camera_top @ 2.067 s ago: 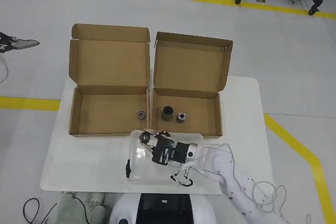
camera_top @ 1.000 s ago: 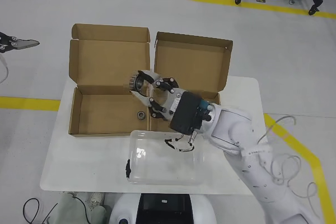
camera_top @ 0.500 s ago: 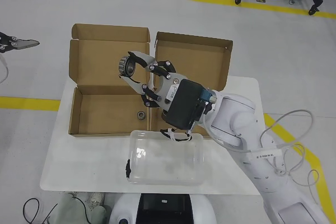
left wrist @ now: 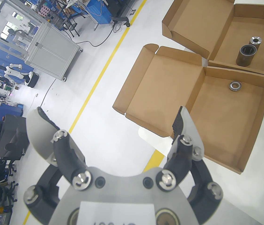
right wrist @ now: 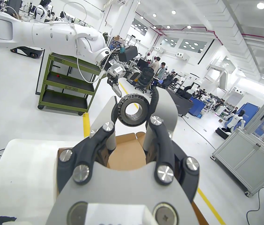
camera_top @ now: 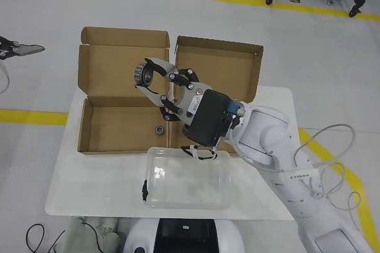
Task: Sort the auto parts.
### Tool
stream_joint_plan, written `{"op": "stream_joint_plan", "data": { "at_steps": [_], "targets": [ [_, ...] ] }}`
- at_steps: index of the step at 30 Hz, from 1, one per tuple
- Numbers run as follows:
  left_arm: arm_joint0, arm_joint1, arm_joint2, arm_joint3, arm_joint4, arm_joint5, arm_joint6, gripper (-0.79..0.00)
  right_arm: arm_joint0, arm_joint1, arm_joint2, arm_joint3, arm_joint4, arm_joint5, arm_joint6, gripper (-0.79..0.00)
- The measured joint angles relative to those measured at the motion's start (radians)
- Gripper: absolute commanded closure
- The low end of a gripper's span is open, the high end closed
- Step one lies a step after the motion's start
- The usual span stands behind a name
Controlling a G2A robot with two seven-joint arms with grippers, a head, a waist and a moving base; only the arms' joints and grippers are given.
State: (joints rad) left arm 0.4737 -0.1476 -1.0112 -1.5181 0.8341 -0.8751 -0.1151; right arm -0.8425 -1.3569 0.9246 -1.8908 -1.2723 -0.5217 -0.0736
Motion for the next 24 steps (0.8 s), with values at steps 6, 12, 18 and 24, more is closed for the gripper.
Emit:
{"op": "stream_joint_plan", "data": {
  "at_steps": [6, 12, 18, 24],
  "targets": [
    [0.000, 0.000, 0.000, 0.000, 0.000, 0.000, 0.000, -0.785, 0.000, 0.000, 0.000, 0.000, 0.000, 0.000, 0.000, 0.000],
    [0.000, 0.000, 0.000, 0.000, 0.000, 0.000, 0.000, -0.785, 0.000, 0.000, 0.000, 0.000, 0.000, 0.000, 0.000, 0.000],
    [0.000, 0.000, 0.000, 0.000, 0.000, 0.000, 0.000, -0.785, -0.004, 0.000, 0.000, -0.001, 0.001, 0.001, -0.002, 0.000],
    [0.000, 0.000, 0.000, 0.000, 0.000, 0.000, 0.000, -0.785, -0.020, -0.001, -0.016, 0.067, 0.019, -0.042, 0.010, 0.000]
  ]
}}
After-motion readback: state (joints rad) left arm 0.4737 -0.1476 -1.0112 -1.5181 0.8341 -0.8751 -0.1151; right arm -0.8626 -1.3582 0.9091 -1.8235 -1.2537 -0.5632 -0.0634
